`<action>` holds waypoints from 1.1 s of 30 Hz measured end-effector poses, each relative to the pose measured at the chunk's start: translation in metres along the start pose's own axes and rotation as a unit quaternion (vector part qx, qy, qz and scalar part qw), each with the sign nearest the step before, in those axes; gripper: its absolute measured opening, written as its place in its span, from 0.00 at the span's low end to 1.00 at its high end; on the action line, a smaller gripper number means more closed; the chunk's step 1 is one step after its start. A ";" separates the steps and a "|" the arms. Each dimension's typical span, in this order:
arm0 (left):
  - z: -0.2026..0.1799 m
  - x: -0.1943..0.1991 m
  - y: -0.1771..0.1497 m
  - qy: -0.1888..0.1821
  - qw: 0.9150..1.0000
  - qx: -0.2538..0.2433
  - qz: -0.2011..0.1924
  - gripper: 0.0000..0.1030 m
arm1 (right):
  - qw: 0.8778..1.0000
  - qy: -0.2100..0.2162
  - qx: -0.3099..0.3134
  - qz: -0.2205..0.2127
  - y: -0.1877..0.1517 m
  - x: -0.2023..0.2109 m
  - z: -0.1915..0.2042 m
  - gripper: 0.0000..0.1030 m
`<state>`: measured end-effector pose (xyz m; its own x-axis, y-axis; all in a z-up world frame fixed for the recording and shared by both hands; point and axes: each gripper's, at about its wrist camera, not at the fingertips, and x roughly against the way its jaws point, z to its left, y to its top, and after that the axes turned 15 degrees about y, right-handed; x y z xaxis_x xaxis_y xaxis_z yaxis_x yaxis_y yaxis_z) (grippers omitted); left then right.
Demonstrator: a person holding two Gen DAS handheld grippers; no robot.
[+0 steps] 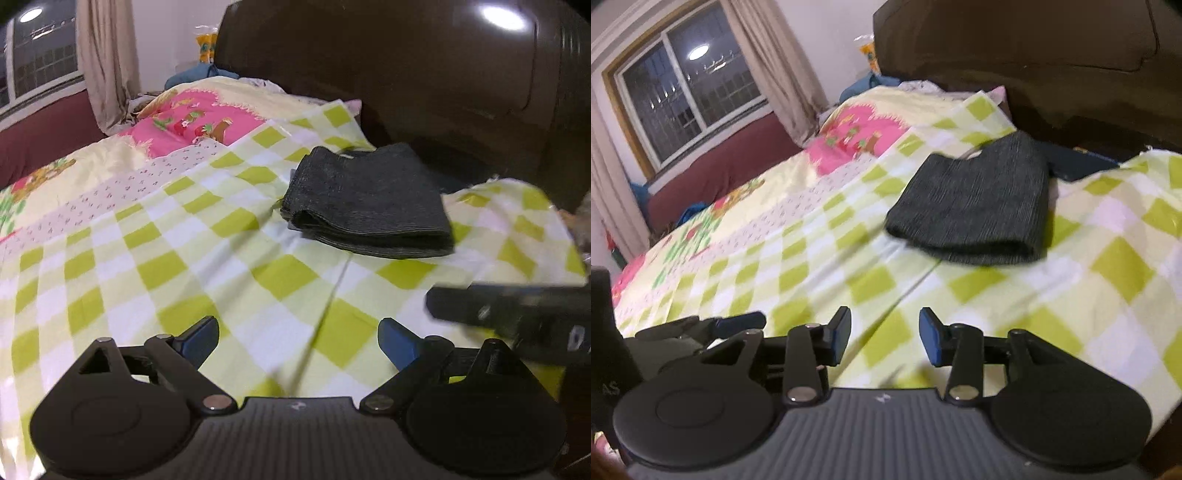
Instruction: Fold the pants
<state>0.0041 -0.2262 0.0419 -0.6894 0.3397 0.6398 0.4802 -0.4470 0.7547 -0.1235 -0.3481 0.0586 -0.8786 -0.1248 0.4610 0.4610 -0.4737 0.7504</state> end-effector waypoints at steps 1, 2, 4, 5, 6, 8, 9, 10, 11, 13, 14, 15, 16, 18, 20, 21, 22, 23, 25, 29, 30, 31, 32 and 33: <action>0.001 0.006 -0.004 -0.003 1.000 0.000 0.000 1.00 | 1.000 -0.003 0.006 0.002 -0.004 0.004 0.007 0.43; 0.001 0.011 -0.010 -0.006 1.000 0.000 0.000 1.00 | 1.000 -0.007 0.011 0.004 -0.007 0.005 0.011 0.44; 0.000 0.022 -0.019 -0.014 1.000 -0.001 0.003 1.00 | 1.000 -0.010 0.017 0.015 -0.016 0.008 0.020 0.44; -0.001 0.027 -0.024 -0.019 1.000 -0.003 0.005 1.00 | 1.000 -0.012 0.019 0.020 -0.021 0.011 0.024 0.44; -0.004 0.032 -0.028 -0.021 1.000 -0.009 0.007 1.00 | 0.999 -0.015 0.019 0.024 -0.025 0.013 0.028 0.44; -0.010 0.040 -0.035 -0.021 0.999 -0.024 0.006 1.00 | 0.999 -0.013 0.014 0.026 -0.031 0.020 0.033 0.44; -0.012 0.044 -0.038 -0.022 0.999 -0.030 0.004 1.00 | 1.000 -0.013 0.014 0.022 -0.033 0.023 0.035 0.44; -0.014 0.047 -0.039 -0.023 0.999 -0.034 0.004 1.00 | 1.000 -0.017 0.017 0.015 -0.033 0.028 0.037 0.44; -0.015 0.050 -0.041 -0.025 0.999 -0.034 0.005 1.00 | 0.999 -0.023 0.022 0.008 -0.031 0.031 0.038 0.44; -0.012 0.053 -0.041 -0.028 0.999 -0.024 0.007 1.00 | 0.999 -0.032 0.031 0.000 -0.030 0.036 0.040 0.44; -0.009 0.055 -0.041 -0.030 0.999 -0.017 0.007 1.00 | 0.999 -0.034 0.034 -0.001 -0.029 0.038 0.040 0.44; -0.006 0.056 -0.040 -0.034 0.999 -0.007 0.009 1.00 | 0.999 -0.036 0.035 -0.003 -0.029 0.040 0.040 0.44; -0.002 0.058 -0.040 -0.036 0.999 0.002 0.010 1.00 | 0.999 -0.039 0.035 -0.004 -0.030 0.042 0.040 0.44; 0.005 0.057 -0.040 -0.040 0.999 0.020 0.016 1.00 | 0.999 -0.042 0.033 -0.003 -0.031 0.045 0.037 0.45; 0.008 0.056 -0.041 -0.039 0.999 0.031 0.022 1.00 | 0.999 -0.044 0.025 0.000 -0.034 0.048 0.034 0.45; 0.008 0.056 -0.042 -0.035 0.999 0.029 0.022 1.00 | 0.999 -0.043 0.018 0.001 -0.035 0.049 0.032 0.46; 0.007 0.056 -0.043 -0.029 0.999 0.025 0.021 1.00 | 0.999 -0.041 0.012 0.003 -0.036 0.050 0.031 0.46; 0.006 0.056 -0.044 -0.025 0.999 0.023 0.021 1.00 | 0.999 -0.041 0.008 0.003 -0.038 0.051 0.031 0.46; 0.005 0.056 -0.046 -0.020 0.999 0.022 0.026 1.00 | 0.999 -0.041 0.008 0.004 -0.040 0.053 0.032 0.46; 0.004 0.055 -0.047 -0.010 0.999 0.024 0.028 1.00 | 0.999 -0.045 0.016 0.005 -0.043 0.057 0.036 0.46; 0.005 0.056 -0.047 -0.009 0.999 0.026 0.027 1.00 | 0.999 -0.048 0.016 0.005 -0.045 0.058 0.036 0.46; 0.006 0.056 -0.047 -0.008 0.999 0.027 0.026 1.00 | 0.999 -0.049 0.015 0.003 -0.046 0.059 0.036 0.46; 0.006 0.056 -0.047 -0.005 0.999 0.026 0.025 1.00 | 0.999 -0.051 0.012 0.002 -0.046 0.060 0.035 0.46; 0.005 0.056 -0.048 -0.003 0.999 0.025 0.026 1.00 | 0.999 -0.050 0.009 0.003 -0.047 0.060 0.034 0.46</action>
<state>-0.0549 -0.1811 0.0427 -0.6606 0.3217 0.6783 0.5412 -0.4220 0.7273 -0.1934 -0.3039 0.0669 -0.8589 -0.0392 0.5107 0.4698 -0.4575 0.7550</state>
